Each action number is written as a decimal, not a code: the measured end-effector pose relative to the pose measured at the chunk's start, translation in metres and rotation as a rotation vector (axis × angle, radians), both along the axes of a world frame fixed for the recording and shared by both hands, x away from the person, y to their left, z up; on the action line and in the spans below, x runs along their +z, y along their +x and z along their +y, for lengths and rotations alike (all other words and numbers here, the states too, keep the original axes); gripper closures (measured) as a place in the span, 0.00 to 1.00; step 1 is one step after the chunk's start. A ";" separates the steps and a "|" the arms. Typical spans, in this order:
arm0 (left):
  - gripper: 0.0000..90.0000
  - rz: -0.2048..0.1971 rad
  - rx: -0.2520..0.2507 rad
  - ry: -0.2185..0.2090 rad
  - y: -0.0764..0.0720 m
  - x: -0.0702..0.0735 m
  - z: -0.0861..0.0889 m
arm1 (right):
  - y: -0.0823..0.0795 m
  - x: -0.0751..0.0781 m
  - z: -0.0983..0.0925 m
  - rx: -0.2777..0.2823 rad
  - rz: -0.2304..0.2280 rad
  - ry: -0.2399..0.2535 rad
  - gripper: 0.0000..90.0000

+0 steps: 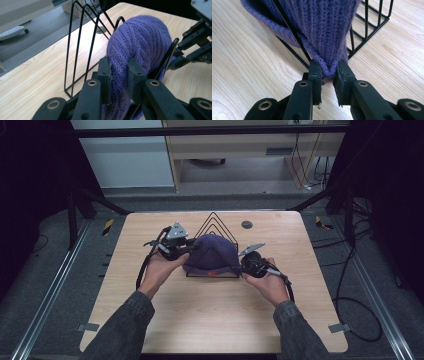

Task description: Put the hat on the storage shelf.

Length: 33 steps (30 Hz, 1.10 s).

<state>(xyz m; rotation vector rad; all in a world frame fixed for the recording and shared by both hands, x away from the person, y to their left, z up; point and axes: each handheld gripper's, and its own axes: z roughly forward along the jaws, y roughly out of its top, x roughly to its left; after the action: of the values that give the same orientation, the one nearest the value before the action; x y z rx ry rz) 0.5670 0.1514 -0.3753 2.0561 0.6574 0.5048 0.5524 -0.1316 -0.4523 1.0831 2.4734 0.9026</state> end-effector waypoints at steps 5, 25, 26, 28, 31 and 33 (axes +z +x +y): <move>0.80 0.008 0.003 -0.009 0.000 -0.002 0.002 | -0.001 0.000 0.000 -0.001 0.003 0.003 0.85; 0.54 -0.029 0.065 -0.042 -0.010 0.006 0.021 | -0.014 0.012 -0.006 -0.023 -0.020 0.039 0.67; 0.53 -0.030 0.065 -0.040 -0.011 0.007 0.021 | -0.015 0.014 -0.006 -0.020 -0.027 0.040 0.66; 0.51 -0.032 0.066 -0.044 -0.013 0.008 0.023 | -0.017 0.016 -0.007 -0.019 -0.036 0.050 0.65; 0.47 -0.037 0.074 -0.035 -0.016 0.010 0.025 | -0.020 0.019 -0.008 -0.024 -0.035 0.056 0.62; 0.43 -0.039 0.080 -0.044 -0.020 0.012 0.028 | -0.024 0.023 -0.008 -0.023 -0.041 0.061 0.58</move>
<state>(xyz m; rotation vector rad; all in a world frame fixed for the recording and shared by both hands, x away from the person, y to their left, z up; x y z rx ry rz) 0.5468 0.1790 -0.3633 1.9803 0.7238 0.5701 0.5286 -0.1400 -0.4295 1.0988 2.4097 0.9898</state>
